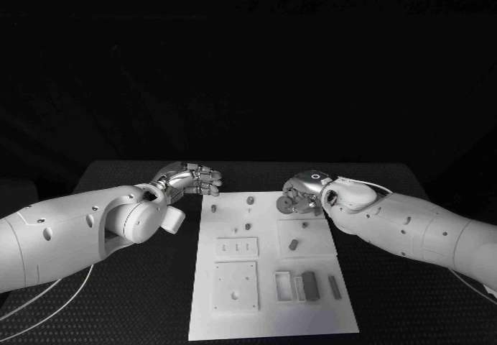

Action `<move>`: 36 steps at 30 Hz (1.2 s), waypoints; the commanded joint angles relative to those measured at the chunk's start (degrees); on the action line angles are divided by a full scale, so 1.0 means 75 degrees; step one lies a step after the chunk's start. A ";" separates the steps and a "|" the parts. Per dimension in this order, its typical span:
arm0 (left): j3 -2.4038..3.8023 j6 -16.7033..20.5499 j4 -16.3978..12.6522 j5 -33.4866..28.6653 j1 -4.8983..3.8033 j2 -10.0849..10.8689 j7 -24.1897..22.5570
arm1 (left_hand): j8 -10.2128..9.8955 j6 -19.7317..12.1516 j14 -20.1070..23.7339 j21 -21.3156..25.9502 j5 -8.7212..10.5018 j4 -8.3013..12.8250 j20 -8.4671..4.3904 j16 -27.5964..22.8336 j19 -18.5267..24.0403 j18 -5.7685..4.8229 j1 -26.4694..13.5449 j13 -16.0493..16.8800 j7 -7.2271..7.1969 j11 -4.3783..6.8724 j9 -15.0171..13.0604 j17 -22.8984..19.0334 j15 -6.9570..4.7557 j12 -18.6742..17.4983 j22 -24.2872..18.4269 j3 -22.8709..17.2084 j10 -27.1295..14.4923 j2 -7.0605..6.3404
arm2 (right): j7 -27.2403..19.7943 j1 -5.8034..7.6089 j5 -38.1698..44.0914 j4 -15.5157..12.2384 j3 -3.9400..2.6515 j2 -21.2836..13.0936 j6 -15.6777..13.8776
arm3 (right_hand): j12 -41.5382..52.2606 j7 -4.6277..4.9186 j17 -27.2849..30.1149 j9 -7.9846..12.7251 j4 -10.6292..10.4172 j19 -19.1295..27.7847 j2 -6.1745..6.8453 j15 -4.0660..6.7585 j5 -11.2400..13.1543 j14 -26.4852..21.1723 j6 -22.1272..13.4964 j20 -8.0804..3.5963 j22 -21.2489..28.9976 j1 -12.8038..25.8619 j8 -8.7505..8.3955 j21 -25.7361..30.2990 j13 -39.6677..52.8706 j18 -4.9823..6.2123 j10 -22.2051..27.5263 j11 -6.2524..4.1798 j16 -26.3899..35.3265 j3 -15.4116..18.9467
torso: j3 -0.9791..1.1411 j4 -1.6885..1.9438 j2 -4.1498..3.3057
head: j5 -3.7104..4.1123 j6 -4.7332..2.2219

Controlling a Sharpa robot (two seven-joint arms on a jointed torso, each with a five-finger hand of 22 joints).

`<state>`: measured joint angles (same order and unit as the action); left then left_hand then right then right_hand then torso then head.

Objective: Assemble the parts on the task board

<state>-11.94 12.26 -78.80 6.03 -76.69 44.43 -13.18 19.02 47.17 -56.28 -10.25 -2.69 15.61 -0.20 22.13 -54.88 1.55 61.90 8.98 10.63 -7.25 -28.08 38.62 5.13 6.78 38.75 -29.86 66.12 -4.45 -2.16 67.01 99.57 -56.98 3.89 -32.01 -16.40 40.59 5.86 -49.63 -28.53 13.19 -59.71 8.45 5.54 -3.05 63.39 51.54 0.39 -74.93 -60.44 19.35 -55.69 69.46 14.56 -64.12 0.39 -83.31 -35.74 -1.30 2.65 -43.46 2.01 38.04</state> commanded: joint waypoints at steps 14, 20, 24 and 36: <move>0.0008 -0.0005 -0.0041 0.0018 -0.0009 0.0026 -0.0063 | -0.0035 -0.0019 0.0013 0.0037 -0.0026 -0.0002 0.0001 -0.0051 0.0069 0.0003 -0.0020 0.0011 0.0025 -0.0024 0.0006 0.0018 0.0052 -0.0052 0.0015 0.0017 0.0025 0.0006 | 0.0645 -0.0089 0.0637 -0.0683 0.0057 -0.0187 -0.0940 | 0.0113 -0.0039 -0.0024 -0.0123 0.0073 -0.0154 -0.0206 0.0122 0.0021 0.0152 0.0927 -0.0113 -0.0139 0.0108 0.0093 -0.0123 -0.0112 0.0059 -0.0200 -0.0137 -0.0127 0.0031 | 0.0004 -0.0005 0.0005 | -0.0019 -0.0046; 0.0008 0.0004 -0.0039 0.0018 -0.0009 0.0039 -0.0062 | -0.0036 -0.0019 0.0012 0.0038 -0.0026 0.0000 0.0000 -0.0054 0.0069 0.0004 -0.0019 0.0012 0.0024 -0.0024 0.0005 0.0022 0.0052 -0.0055 0.0016 0.0017 0.0027 0.0004 | 0.1163 -0.0024 0.1094 -0.1182 0.0049 -0.0276 -0.1223 | 0.0120 -0.0061 -0.0022 -0.0137 0.0086 -0.0196 -0.0166 0.0141 0.0021 0.0202 0.0983 -0.0133 -0.0134 0.0171 0.0105 -0.0146 -0.0153 0.0059 -0.0260 -0.0159 -0.0136 0.0043 | 0.0011 -0.0013 0.0003 | -0.0031 -0.0093; 0.0008 0.0010 -0.0051 0.0018 -0.0009 0.0046 -0.0061 | -0.0036 -0.0019 0.0012 0.0039 -0.0026 0.0000 0.0001 -0.0056 0.0070 0.0004 -0.0020 0.0013 0.0025 -0.0024 0.0005 0.0024 0.0052 -0.0057 0.0017 0.0018 0.0028 0.0003 | 0.1439 0.0012 0.1403 -0.1619 0.0047 -0.0333 -0.1311 | 0.0121 -0.0074 -0.0017 -0.0144 0.0056 -0.0228 -0.0121 0.0154 0.0021 0.0235 0.1012 -0.0148 -0.0128 0.0210 0.0108 -0.0157 -0.0184 0.0059 -0.0299 -0.0172 -0.0135 0.0030 | 0.0013 -0.0011 0.0004 | -0.0041 -0.0099; 0.0008 0.0017 -0.0066 0.0018 -0.0010 0.0051 -0.0060 | -0.0037 -0.0019 0.0011 0.0041 -0.0026 0.0002 0.0001 -0.0062 0.0069 0.0004 -0.0019 0.0015 0.0025 -0.0024 0.0004 0.0031 0.0052 -0.0063 0.0019 0.0018 0.0030 0.0001 | 0.1732 0.0019 0.2022 -0.1890 0.0053 -0.0043 -0.1317 | 0.0109 -0.0087 -0.0006 -0.0149 -0.0011 -0.0272 -0.0008 0.0170 0.0020 0.0286 0.1038 -0.0178 -0.0114 0.0252 0.0096 -0.0158 -0.0243 0.0059 -0.0351 -0.0187 -0.0123 -0.0014 | 0.0000 0.0014 0.0001 | -0.0057 -0.0118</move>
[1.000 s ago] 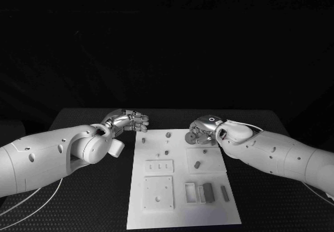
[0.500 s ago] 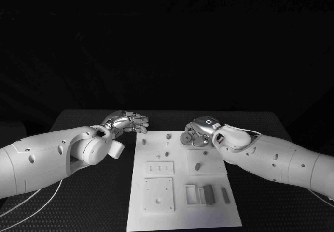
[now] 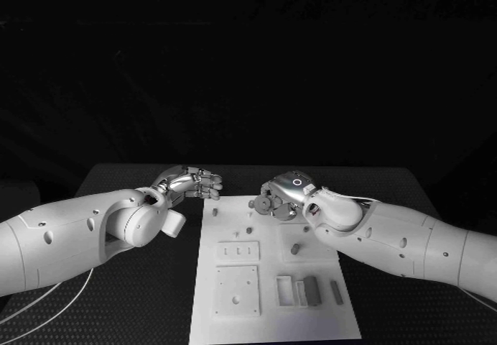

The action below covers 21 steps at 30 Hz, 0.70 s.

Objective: Assemble the parts on the task board

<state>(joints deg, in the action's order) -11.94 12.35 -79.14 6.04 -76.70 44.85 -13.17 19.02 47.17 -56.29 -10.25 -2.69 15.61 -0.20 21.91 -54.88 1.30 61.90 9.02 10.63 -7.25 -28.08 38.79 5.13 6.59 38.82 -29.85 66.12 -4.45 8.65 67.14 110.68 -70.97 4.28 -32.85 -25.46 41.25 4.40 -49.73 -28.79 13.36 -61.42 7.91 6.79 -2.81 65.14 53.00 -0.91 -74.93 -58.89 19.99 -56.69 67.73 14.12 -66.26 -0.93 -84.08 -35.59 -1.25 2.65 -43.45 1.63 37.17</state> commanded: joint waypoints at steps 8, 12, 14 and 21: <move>0.0009 -0.0005 -0.0018 0.0017 -0.0009 -0.0038 -0.0067 | -0.0038 -0.0018 0.0009 0.0042 -0.0026 0.0002 0.0001 -0.0035 0.0069 0.0037 -0.0018 0.0013 0.0024 -0.0024 0.0004 0.0014 0.0052 -0.0042 0.0012 0.0018 0.0033 0.0001 | 0.0259 -0.0003 0.0566 0.0201 0.0097 0.0482 0.0003 | 0.0016 0.0106 0.0012 -0.0114 -0.0042 -0.0049 0.0091 0.0006 -0.0011 0.0059 0.0844 -0.0014 -0.0109 0.0029 0.0003 -0.0021 -0.0029 0.0117 -0.0071 -0.0012 -0.0012 -0.0059 | -0.0015 0.0034 -0.0001 | 0.0017 -0.0006; 0.0010 -0.0009 0.0010 0.0017 -0.0009 -0.0066 -0.0061 | -0.0038 -0.0018 0.0009 0.0042 -0.0026 0.0002 0.0001 -0.0037 0.0068 0.0037 -0.0017 0.0014 0.0024 -0.0024 0.0004 0.0016 0.0052 -0.0044 0.0013 0.0017 0.0033 0.0003 | 0.0163 -0.0017 0.0433 0.0366 0.0148 0.0636 0.0099 | 0.0009 0.0110 0.0014 -0.0113 -0.0058 -0.0047 0.0092 0.0005 -0.0011 0.0058 0.0837 -0.0015 -0.0106 0.0037 -0.0006 -0.0014 -0.0040 0.0117 -0.0066 -0.0009 -0.0004 -0.0068 | -0.0012 0.0043 -0.0003 | 0.0015 0.0006; 0.0010 -0.0005 0.0030 0.0017 -0.0009 -0.0083 -0.0056 | -0.0039 -0.0018 0.0009 0.0043 -0.0026 0.0001 0.0001 -0.0038 0.0068 0.0037 -0.0018 0.0015 0.0024 -0.0024 0.0003 0.0017 0.0053 -0.0045 0.0013 0.0018 0.0034 0.0003 | 0.0150 -0.0027 0.0430 0.0458 0.0161 0.0712 0.0111 | 0.0007 0.0111 0.0015 -0.0112 -0.0058 -0.0046 0.0093 0.0004 -0.0011 0.0057 0.0833 -0.0016 -0.0106 0.0032 -0.0010 -0.0012 -0.0043 0.0117 -0.0063 -0.0008 -0.0002 -0.0074 | -0.0015 0.0052 -0.0002 | 0.0012 0.0013; 0.0010 -0.0022 0.0022 0.0017 -0.0009 -0.0122 -0.0058 | -0.0040 -0.0018 0.0008 0.0044 -0.0026 0.0000 0.0002 -0.0043 0.0068 0.0037 -0.0020 0.0017 0.0025 -0.0024 0.0003 0.0022 0.0053 -0.0050 0.0015 0.0018 0.0036 0.0004 | 0.0133 -0.0034 0.0424 0.0490 0.0177 0.0805 0.0211 | 0.0002 0.0114 0.0016 -0.0111 -0.0060 -0.0042 0.0097 0.0003 -0.0011 0.0054 0.0826 -0.0017 -0.0104 0.0029 -0.0017 -0.0007 -0.0050 0.0117 -0.0057 -0.0005 0.0004 -0.0081 | -0.0014 0.0023 -0.0002 | -0.0045 0.0028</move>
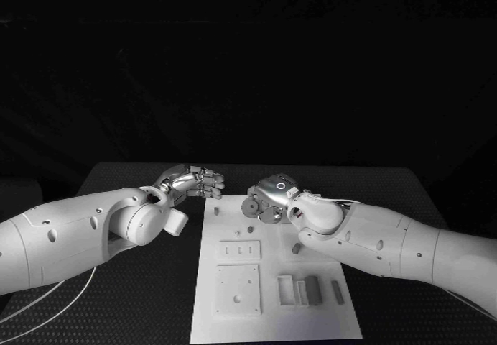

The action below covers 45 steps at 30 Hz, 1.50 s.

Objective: Assemble the parts on the task board

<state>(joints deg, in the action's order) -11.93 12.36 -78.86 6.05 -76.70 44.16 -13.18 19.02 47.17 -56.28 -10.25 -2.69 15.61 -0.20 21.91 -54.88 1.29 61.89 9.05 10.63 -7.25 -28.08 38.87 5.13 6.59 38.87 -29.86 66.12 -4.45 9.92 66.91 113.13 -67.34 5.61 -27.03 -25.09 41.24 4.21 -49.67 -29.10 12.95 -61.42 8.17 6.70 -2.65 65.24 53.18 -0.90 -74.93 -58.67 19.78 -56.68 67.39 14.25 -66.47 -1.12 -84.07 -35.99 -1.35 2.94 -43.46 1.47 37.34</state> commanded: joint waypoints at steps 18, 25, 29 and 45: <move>0.0011 -0.0031 -0.0010 0.0016 -0.0010 -0.0080 -0.0060 | -0.0042 -0.0018 0.0007 0.0048 -0.0026 0.0001 0.0002 -0.0054 0.0069 0.0038 -0.0019 0.0016 0.0025 -0.0024 0.0002 0.0022 0.0053 -0.0061 0.0013 0.0018 0.0040 0.0005 | -0.0112 -0.0021 0.0112 0.0389 0.0050 0.0294 0.0313 | -0.0002 0.0143 0.0008 -0.0070 -0.0009 -0.0038 0.0070 0.0011 -0.0033 0.0036 0.0793 -0.0019 -0.0103 0.0000 0.0000 -0.0001 -0.0015 0.0099 -0.0022 0.0024 0.0009 -0.0034 | 0.0011 -0.0029 -0.0003 | -0.0036 0.0007; 0.0012 -0.0045 0.0011 0.0015 -0.0012 -0.0106 -0.0056 | -0.0043 -0.0017 0.0006 0.0049 -0.0026 0.0002 0.0002 -0.0058 0.0069 0.0038 -0.0020 0.0018 0.0025 -0.0025 0.0001 0.0026 0.0053 -0.0065 0.0014 0.0019 0.0041 0.0005 | -0.0146 -0.0167 0.0112 0.0563 0.0078 0.0455 0.0294 | -0.0004 0.0145 0.0008 -0.0070 -0.0005 -0.0036 0.0072 0.0010 -0.0033 0.0034 0.0787 -0.0019 -0.0103 -0.0006 -0.0005 0.0001 -0.0019 0.0100 -0.0018 0.0026 0.0012 -0.0038 | 0.0015 -0.0006 -0.0006 | -0.0048 0.0027; 0.0012 -0.0050 0.0020 0.0015 -0.0012 -0.0107 -0.0052 | -0.0043 -0.0017 0.0006 0.0050 -0.0026 0.0001 0.0002 -0.0060 0.0069 0.0037 -0.0022 0.0019 0.0025 -0.0025 0.0001 0.0029 0.0053 -0.0067 0.0015 0.0020 0.0042 0.0006 | -0.0149 -0.0194 0.0113 0.0652 0.0080 0.0500 0.0292 | -0.0006 0.0147 0.0008 -0.0069 -0.0003 -0.0034 0.0072 0.0009 -0.0033 0.0032 0.0783 -0.0020 -0.0103 -0.0010 -0.0009 0.0003 -0.0022 0.0100 -0.0014 0.0027 0.0014 -0.0041 | 0.0018 -0.0005 -0.0004 | -0.0072 0.0042; 0.0012 -0.0051 0.0020 0.0015 -0.0012 -0.0107 -0.0045 | -0.0046 -0.0019 0.0005 0.0054 -0.0026 0.0000 0.0003 -0.0070 0.0070 0.0037 -0.0025 0.0022 0.0026 -0.0025 0.0000 0.0038 0.0054 -0.0077 0.0019 0.0022 0.0045 0.0006 | -0.0215 -0.0211 -0.0043 0.0872 0.0084 0.0584 0.0462 | -0.0024 0.0192 0.0012 -0.0047 0.0012 0.0001 0.0108 -0.0019 -0.0032 -0.0017 0.0662 -0.0007 -0.0095 -0.0015 -0.0094 0.0040 -0.0044 0.0100 0.0057 0.0067 0.0053 -0.0049 | 0.0015 -0.0035 -0.0002 | -0.0096 0.0052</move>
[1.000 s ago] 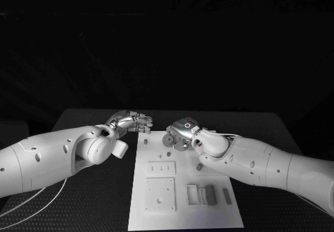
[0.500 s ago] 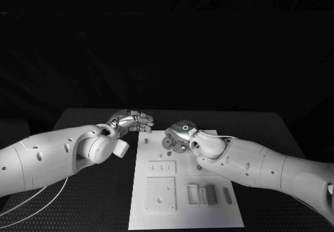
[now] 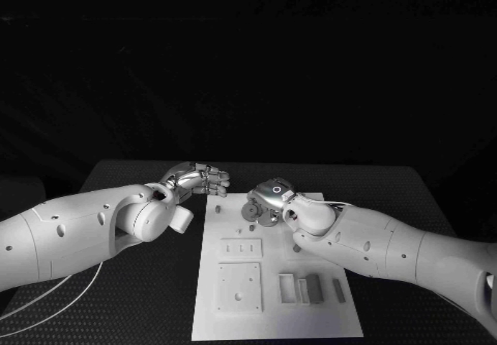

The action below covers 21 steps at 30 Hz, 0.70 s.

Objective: Assemble the parts on the task board

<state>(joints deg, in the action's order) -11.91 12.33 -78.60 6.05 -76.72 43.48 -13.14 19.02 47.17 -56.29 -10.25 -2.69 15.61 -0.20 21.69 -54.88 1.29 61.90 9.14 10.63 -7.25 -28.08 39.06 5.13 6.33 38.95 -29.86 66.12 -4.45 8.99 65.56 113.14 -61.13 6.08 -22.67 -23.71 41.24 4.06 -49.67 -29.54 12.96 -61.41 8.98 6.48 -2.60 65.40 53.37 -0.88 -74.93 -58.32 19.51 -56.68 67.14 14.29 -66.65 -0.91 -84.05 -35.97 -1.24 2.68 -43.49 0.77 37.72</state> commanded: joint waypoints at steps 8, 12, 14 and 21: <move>0.0009 -0.0053 -0.0018 0.0015 -0.0009 -0.0009 -0.0044 | -0.0047 -0.0019 0.0005 0.0055 -0.0026 0.0000 0.0003 -0.0044 0.0070 0.0038 -0.0026 0.0013 0.0026 -0.0026 0.0000 0.0016 0.0054 -0.0046 0.0009 0.0023 0.0045 0.0005 | -0.0149 -0.0031 -0.0412 0.0075 0.0023 -0.0011 0.0155 | -0.0022 0.0595 0.0009 0.0377 -0.0032 0.0073 0.0414 -0.0313 -0.0034 -0.0174 -0.0800 0.0059 -0.0078 -0.0128 -0.0877 0.0128 -0.0019 0.0095 0.0304 0.0395 0.0115 -0.0088 | 0.0010 -0.0022 -0.0004 | -0.0008 -0.0008; 0.0009 -0.0057 -0.0018 0.0015 -0.0009 -0.0004 -0.0033 | -0.0048 -0.0020 0.0005 0.0056 -0.0026 0.0000 0.0003 -0.0046 0.0070 0.0038 -0.0026 0.0013 0.0026 -0.0026 0.0000 0.0018 0.0054 -0.0048 0.0010 0.0023 0.0046 0.0005 | -0.0123 -0.0030 -0.0558 -0.0022 0.0022 -0.0091 0.0036 | 0.0011 0.0653 0.0000 0.0448 -0.0224 0.0068 0.0574 -0.0371 -0.0037 -0.0207 -0.1215 0.0086 -0.0076 -0.0192 -0.1062 0.0147 -0.0019 0.0095 0.0374 0.0447 0.0117 -0.0183 | 0.0009 -0.0010 0.0000 | 0.0011 -0.0005; 0.0009 -0.0064 -0.0013 0.0015 -0.0009 0.0003 -0.0027 | -0.0049 -0.0021 0.0005 0.0056 -0.0026 0.0001 0.0003 -0.0047 0.0070 0.0038 -0.0025 0.0014 0.0026 -0.0026 0.0000 0.0019 0.0054 -0.0049 0.0010 0.0023 0.0046 0.0004 | -0.0112 -0.0030 -0.0606 -0.0113 0.0020 -0.0157 -0.0017 | 0.0027 0.0606 -0.0003 0.0428 -0.0276 0.0074 0.0566 -0.0342 -0.0038 -0.0220 -0.1196 0.0094 -0.0082 -0.0238 -0.1027 0.0149 -0.0019 0.0095 0.0392 0.0409 0.0118 -0.0208 | 0.0012 -0.0006 0.0000 | 0.0038 -0.0007; 0.0008 -0.0060 -0.0019 0.0015 -0.0009 0.0037 -0.0014 | -0.0054 -0.0028 0.0007 0.0059 -0.0026 0.0003 0.0004 -0.0054 0.0072 0.0038 -0.0026 0.0015 0.0029 -0.0028 0.0001 0.0024 0.0056 -0.0058 0.0012 0.0024 0.0042 0.0000 | -0.0187 -0.0024 -0.0804 -0.0196 0.0019 -0.0241 0.0107 | 0.0044 0.0577 -0.0004 0.0393 -0.0384 0.0088 0.0591 -0.0321 -0.0038 -0.0240 -0.1188 0.0105 -0.0090 -0.0268 -0.0974 0.0158 -0.0035 0.0095 0.0421 0.0385 0.0125 -0.0209 | 0.0017 -0.0017 -0.0003 | 0.0022 0.0003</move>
<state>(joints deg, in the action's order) -11.91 12.32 -78.60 6.05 -76.72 43.80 -13.04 18.81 47.17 -56.29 -10.03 -2.69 15.61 -0.20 21.47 -54.88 1.28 61.89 9.18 10.62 -7.25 -28.08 39.17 5.13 6.11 38.96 -29.86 66.12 -4.45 8.11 65.42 108.42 -62.43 6.21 -24.44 -23.61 41.24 8.53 -49.62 -26.55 10.32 -60.91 13.14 4.05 -2.66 63.77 44.11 -0.38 -74.93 -60.20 12.01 -55.79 66.93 14.16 -63.64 2.04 -83.30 -37.47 -1.10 2.58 -43.50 0.98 37.64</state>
